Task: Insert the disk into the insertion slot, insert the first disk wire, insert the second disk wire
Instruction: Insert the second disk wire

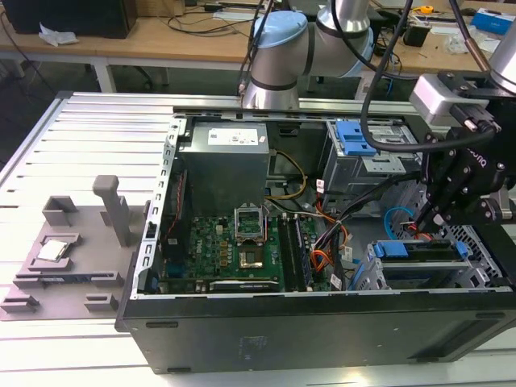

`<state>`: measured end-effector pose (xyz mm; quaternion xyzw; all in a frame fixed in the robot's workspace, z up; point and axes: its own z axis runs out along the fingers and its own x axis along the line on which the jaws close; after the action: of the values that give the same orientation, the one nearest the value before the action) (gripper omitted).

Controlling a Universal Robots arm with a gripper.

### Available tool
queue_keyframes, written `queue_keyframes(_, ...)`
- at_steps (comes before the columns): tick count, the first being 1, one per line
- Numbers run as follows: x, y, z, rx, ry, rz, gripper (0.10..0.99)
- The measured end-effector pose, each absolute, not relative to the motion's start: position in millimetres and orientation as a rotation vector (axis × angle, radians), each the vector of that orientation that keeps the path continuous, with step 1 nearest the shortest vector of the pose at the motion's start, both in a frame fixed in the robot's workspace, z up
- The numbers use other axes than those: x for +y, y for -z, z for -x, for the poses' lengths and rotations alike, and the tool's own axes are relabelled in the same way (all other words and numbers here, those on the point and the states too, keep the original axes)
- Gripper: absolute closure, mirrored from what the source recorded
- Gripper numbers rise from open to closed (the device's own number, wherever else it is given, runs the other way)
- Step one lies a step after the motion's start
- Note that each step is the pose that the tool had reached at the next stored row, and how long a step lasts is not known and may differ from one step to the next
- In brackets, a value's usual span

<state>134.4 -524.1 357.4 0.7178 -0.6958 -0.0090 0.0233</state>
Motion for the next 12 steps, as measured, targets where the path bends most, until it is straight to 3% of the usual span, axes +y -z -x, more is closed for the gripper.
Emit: queue_keyframes(12, -524.4, -354.4, -135.5, -2.154, 0.028, -2.222, 0.922)
